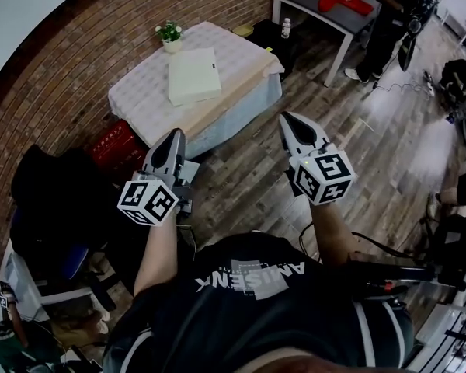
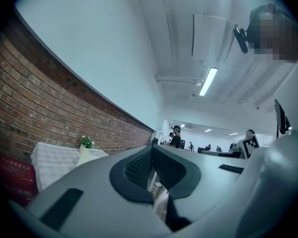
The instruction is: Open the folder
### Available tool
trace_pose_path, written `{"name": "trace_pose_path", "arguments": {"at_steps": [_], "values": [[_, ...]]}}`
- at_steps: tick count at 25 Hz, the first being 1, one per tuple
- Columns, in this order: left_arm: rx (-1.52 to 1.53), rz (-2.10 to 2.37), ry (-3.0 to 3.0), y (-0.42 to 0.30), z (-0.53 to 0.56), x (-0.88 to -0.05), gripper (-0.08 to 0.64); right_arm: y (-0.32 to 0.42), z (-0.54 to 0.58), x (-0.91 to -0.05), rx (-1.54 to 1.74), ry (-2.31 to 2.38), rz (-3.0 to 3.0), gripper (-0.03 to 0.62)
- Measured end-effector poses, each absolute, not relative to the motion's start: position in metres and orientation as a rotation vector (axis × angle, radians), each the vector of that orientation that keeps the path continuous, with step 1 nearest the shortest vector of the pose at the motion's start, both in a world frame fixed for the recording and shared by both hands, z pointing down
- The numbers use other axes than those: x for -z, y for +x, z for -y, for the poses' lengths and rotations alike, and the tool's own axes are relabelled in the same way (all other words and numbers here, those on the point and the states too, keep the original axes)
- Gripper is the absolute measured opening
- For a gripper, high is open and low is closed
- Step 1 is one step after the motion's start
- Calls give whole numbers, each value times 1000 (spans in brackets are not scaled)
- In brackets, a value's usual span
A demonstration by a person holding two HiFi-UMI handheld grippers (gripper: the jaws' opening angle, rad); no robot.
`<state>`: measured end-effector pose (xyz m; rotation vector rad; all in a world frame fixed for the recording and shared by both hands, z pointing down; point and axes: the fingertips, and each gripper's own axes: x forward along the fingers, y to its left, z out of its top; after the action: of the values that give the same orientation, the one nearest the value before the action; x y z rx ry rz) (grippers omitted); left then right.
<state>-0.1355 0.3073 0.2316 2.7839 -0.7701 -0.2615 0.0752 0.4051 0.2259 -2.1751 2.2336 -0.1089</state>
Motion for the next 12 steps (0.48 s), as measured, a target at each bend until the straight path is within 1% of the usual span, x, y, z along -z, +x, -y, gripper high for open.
{"name": "trace_pose_path", "arguments": {"at_steps": [4, 12], "values": [[272, 850, 2739, -125, -288, -233, 12, 96, -390, -228, 123, -2141, -2254, 40], [201, 964, 2752, -123, -264, -239, 12, 112, -358, -237, 170, -2087, -2265, 40]]}}
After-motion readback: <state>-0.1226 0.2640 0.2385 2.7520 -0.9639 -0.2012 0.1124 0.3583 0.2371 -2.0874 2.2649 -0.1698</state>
